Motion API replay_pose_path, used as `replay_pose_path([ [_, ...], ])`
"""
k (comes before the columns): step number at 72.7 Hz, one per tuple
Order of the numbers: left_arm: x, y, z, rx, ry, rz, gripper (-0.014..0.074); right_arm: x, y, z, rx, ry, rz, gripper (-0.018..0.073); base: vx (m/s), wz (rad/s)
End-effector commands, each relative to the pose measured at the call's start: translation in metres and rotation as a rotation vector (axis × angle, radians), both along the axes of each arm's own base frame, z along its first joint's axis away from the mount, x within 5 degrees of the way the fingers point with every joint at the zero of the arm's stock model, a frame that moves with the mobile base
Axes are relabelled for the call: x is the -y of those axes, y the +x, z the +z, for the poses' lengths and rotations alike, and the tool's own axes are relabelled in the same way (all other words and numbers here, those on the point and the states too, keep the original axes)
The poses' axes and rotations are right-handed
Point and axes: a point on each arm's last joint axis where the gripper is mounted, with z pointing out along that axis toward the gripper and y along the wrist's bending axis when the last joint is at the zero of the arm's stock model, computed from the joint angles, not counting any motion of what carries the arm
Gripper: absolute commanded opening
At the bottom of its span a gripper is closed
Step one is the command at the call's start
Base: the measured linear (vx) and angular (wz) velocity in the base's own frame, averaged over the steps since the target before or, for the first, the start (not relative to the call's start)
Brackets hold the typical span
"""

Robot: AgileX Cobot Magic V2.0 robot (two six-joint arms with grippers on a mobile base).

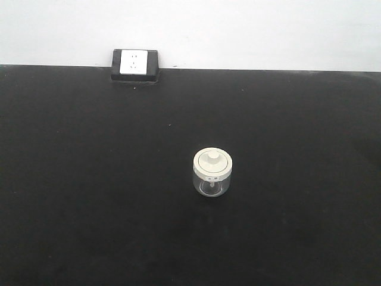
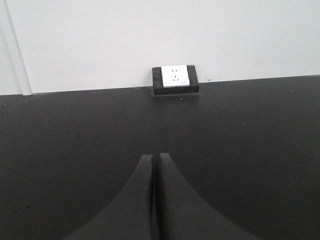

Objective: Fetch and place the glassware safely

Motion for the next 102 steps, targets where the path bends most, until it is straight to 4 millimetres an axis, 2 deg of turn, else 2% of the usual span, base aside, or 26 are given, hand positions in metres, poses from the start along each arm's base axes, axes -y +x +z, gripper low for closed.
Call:
replay_pose_path([
  [1, 0.001, 0.002, 0.015, 0.082, -0.013, -0.01, -0.0007, -0.001, 0.0, 0.015, 0.083, 0.011, 0.009, -0.0008, 0.0, 0.0],
  [14, 0.001, 0.002, 0.015, 0.083, -0.013, -0.01, -0.0007, -0.001, 0.0, 0.015, 0.083, 0.011, 0.009, -0.0008, 0.0, 0.0],
  [22, 0.001, -0.002, 0.009, 0.148, -0.014, -0.014, -0.0007, -0.001, 0.0, 0.015, 0.083, 0.011, 0.009, -0.0008, 0.0, 0.0],
  [41, 0.001, -0.014, -0.035, 0.202, -0.02, -0.018, -0.0007, -0.001, 0.0, 0.014, 0.083, 0.01, 0.009, -0.0008, 0.0, 0.0],
  [51, 0.001, -0.012, -0.053, 0.2, -0.022, -0.016, -0.0007, -0.001, 0.0, 0.015, 0.085, 0.01, 0.01, -0.0008, 0.0, 0.0],
  [102, 0.0, -0.012, -0.052, 0.209, -0.047, -0.01, -0.0007, -0.001, 0.0, 0.015, 0.083, 0.01, 0.009, -0.0008, 0.0, 0.0],
])
